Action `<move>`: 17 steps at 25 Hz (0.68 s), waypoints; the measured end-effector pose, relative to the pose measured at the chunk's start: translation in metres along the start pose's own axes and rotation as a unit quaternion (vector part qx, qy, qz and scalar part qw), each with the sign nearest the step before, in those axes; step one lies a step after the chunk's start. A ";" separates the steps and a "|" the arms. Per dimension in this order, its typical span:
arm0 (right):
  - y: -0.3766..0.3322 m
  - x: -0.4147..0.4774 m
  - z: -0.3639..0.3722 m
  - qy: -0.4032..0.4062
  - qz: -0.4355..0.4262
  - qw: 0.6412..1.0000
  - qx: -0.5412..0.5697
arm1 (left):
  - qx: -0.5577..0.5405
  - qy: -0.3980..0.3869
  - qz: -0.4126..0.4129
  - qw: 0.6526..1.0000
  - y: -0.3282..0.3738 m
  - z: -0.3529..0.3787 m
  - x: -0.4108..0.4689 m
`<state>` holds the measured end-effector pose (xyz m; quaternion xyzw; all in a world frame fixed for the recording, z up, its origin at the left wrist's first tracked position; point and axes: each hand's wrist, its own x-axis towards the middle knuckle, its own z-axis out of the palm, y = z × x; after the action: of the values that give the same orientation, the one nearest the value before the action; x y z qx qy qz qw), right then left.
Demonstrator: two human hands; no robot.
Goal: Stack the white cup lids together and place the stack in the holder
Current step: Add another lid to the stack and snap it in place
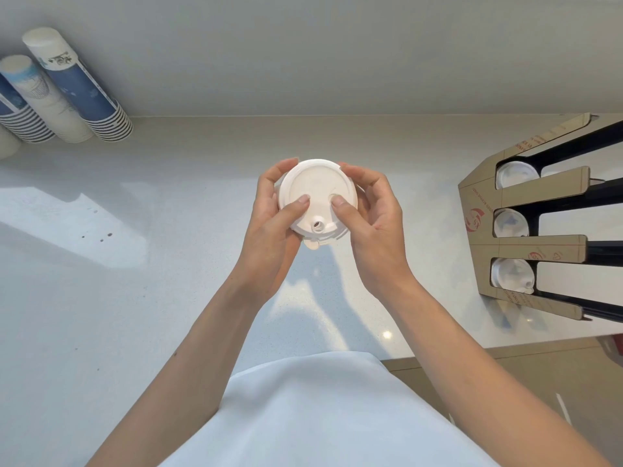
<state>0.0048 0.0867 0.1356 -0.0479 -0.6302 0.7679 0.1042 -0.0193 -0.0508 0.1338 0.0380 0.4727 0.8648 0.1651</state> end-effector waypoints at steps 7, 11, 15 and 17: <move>0.002 0.000 0.002 0.030 -0.007 0.999 -0.034 | 0.044 0.025 0.014 0.999 -0.004 -0.002 0.002; 0.007 -0.002 0.001 0.055 0.002 0.998 -0.033 | 0.067 0.071 -0.006 0.995 -0.008 -0.002 0.002; 0.010 -0.001 -0.001 0.091 0.001 0.995 -0.035 | 0.084 0.082 -0.042 0.992 -0.013 -0.004 0.003; 0.013 0.001 -0.005 0.094 0.001 0.994 -0.047 | 0.094 0.086 -0.054 0.990 -0.014 -0.006 0.002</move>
<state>0.0032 0.0890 0.1219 -0.1253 -0.6528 0.7297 0.1605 -0.0190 -0.0477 0.1182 -0.0466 0.5656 0.8063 0.1665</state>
